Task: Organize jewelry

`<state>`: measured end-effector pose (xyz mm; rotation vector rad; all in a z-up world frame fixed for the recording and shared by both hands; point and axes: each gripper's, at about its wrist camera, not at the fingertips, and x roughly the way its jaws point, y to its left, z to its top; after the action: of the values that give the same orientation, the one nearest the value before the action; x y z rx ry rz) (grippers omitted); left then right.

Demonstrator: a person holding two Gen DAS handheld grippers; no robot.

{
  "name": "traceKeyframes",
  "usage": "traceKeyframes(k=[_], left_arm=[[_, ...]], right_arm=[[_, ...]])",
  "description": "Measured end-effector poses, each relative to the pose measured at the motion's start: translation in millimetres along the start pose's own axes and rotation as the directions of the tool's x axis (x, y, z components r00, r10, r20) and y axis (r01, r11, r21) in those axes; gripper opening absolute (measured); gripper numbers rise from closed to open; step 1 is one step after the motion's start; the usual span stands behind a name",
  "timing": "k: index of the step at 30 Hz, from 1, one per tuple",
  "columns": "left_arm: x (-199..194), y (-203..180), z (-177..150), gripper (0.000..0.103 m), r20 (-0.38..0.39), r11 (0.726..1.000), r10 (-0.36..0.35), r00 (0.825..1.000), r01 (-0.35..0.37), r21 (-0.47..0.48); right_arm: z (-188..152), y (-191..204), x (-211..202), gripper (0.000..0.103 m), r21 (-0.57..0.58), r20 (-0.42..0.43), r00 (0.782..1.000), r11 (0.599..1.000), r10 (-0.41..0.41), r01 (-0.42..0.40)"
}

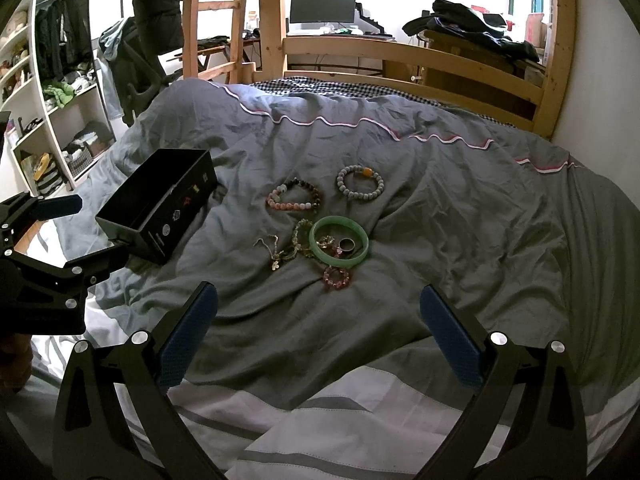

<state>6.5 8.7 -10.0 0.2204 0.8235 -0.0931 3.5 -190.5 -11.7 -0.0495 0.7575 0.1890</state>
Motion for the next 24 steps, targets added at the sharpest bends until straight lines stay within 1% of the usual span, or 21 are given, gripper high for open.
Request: traceKeyframes(k=[16,24], left_arm=[[1.1,-0.1,-2.5,0.097,-0.005,1.000,-0.003,1.000,0.003,0.000],[3.3,-1.3,-4.6,0.097,-0.014,1.000,-0.003,1.000,0.003,0.004]], right_arm=[[1.3,-1.3,-0.6,0.100,0.001,-0.001,1.000,1.000,0.000,0.000],[-3.9,-0.1,1.3,0.100,0.008,0.000,1.000,1.000,0.005,-0.005]])
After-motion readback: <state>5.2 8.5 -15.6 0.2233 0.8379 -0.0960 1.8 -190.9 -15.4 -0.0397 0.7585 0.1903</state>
